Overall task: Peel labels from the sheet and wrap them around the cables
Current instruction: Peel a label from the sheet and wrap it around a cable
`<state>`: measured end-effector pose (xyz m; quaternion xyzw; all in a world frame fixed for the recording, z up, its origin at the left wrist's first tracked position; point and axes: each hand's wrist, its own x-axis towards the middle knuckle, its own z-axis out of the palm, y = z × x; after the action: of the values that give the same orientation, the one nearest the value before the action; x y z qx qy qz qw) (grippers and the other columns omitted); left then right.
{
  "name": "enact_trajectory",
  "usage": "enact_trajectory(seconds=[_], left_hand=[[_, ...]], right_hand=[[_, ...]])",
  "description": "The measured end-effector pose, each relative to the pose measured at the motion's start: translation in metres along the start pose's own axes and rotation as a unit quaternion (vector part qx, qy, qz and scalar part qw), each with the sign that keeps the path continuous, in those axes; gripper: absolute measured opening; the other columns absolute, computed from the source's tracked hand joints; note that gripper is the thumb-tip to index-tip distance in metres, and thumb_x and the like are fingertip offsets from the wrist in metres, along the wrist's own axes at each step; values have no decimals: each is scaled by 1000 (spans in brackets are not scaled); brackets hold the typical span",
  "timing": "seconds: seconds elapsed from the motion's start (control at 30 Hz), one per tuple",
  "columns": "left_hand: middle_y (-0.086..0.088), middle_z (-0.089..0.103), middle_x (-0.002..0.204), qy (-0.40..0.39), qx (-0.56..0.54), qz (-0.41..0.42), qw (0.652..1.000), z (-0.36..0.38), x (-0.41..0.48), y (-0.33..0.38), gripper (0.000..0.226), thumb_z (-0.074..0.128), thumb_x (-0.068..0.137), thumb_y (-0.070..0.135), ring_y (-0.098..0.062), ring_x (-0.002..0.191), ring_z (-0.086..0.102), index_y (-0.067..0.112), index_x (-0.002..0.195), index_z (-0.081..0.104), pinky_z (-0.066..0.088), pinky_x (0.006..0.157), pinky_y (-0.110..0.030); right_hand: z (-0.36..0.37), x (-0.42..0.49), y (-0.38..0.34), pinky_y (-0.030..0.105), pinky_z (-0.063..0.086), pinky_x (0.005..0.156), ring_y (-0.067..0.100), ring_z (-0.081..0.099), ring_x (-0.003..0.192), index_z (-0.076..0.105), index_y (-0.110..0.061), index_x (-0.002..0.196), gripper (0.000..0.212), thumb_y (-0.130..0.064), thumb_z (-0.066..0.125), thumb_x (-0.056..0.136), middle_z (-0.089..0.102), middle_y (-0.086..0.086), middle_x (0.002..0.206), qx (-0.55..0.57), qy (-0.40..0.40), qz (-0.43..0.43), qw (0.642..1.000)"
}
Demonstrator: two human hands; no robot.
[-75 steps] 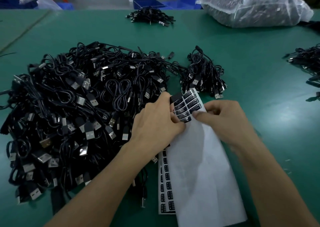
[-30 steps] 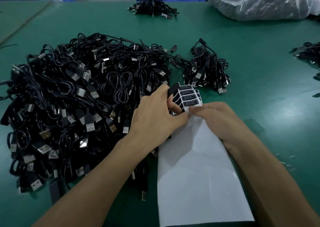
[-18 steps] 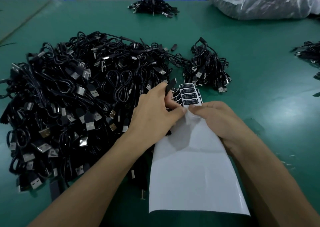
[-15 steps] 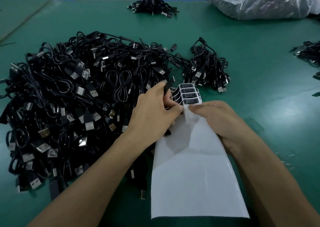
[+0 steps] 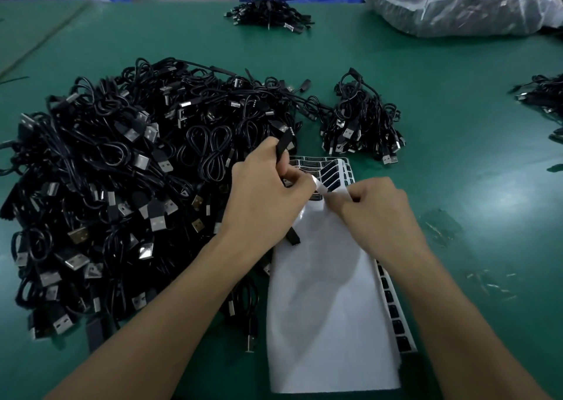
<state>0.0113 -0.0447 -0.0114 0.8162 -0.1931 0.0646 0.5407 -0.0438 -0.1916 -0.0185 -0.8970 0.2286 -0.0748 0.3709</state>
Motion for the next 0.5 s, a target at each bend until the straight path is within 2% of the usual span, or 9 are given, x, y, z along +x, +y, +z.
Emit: enact_trajectory(seconds=[0.07, 0.1, 0.13, 0.2, 0.23, 0.3, 0.37, 0.47, 0.5], left_hand=[[-6, 69, 65, -1, 4, -7, 1000, 0, 1, 0, 37, 64, 78, 6, -11, 48, 46, 18, 69, 30, 46, 51, -30], [-13, 66, 67, 3, 7, -11, 1000, 0, 1, -1, 37, 64, 78, 7, -15, 50, 44, 18, 69, 30, 43, 51, -32], [-16, 62, 66, 9, 11, -13, 1000, 0, 1, -1, 37, 65, 78, 8, -16, 51, 43, 18, 69, 30, 42, 49, -32], [-10, 60, 60, 12, 12, -13, 1000, 0, 0, -1, 37, 64, 78, 7, -17, 47, 46, 18, 69, 30, 41, 46, -29], [-3, 64, 59, 6, 2, -10, 1000, -1, 0, 0, 37, 63, 78, 6, -14, 46, 51, 18, 70, 29, 40, 45, -26], [2, 72, 64, -11, -21, -7, 1000, -1, -1, 0, 37, 60, 78, 2, -2, 47, 60, 18, 72, 27, 37, 40, -20], [-3, 72, 65, -2, -26, -8, 1000, -1, -1, 0, 38, 61, 77, 2, 5, 49, 62, 18, 72, 27, 40, 41, -24], [-10, 70, 67, 19, 4, -11, 1000, -1, 1, -1, 39, 67, 76, 7, -3, 50, 62, 18, 71, 30, 41, 44, -16], [-11, 70, 68, 20, 14, -12, 1000, -1, 2, -2, 39, 68, 76, 9, -8, 53, 62, 18, 71, 31, 42, 47, -14]], right_hand=[[-2, -1, 1, 28, 28, 48, 16, 34, 47, 40, -17, 53, 55, -50, 69, 86, 36, -10, 45, -20, -2, 3, 1000], [-4, -1, 2, 31, 36, 52, 18, 44, 55, 48, -20, 59, 47, -54, 68, 85, 47, -8, 55, -36, 12, -5, 999], [-6, -1, 2, 34, 43, 59, 20, 53, 66, 59, -24, 75, 35, -56, 65, 86, 56, -5, 70, -51, 40, -19, 998], [-9, -2, 0, 30, 41, 69, 11, 51, 82, 62, -24, 111, 28, -45, 60, 92, 55, -4, 92, -49, 127, -65, 989], [-11, -2, -2, 21, 37, 68, 3, 48, 81, 62, -25, 116, 25, -35, 56, 94, 51, -7, 92, -23, 168, -102, 980], [-13, -5, -8, 9, 36, 66, -6, 50, 78, 67, -26, 108, 24, -22, 53, 89, 49, -13, 84, 30, 197, -170, 965], [-12, -9, -10, 5, 37, 65, -5, 51, 70, 71, -24, 98, 15, -20, 63, 86, 52, -14, 78, 26, 172, -230, 958], [-2, -13, -13, 12, 38, 63, 0, 49, 67, 73, -22, 91, 12, -22, 80, 80, 53, -12, 77, -31, 119, -263, 957], [3, -13, -14, 19, 41, 63, 2, 49, 68, 73, -20, 91, 14, -23, 82, 79, 52, -10, 78, -42, 110, -255, 960]])
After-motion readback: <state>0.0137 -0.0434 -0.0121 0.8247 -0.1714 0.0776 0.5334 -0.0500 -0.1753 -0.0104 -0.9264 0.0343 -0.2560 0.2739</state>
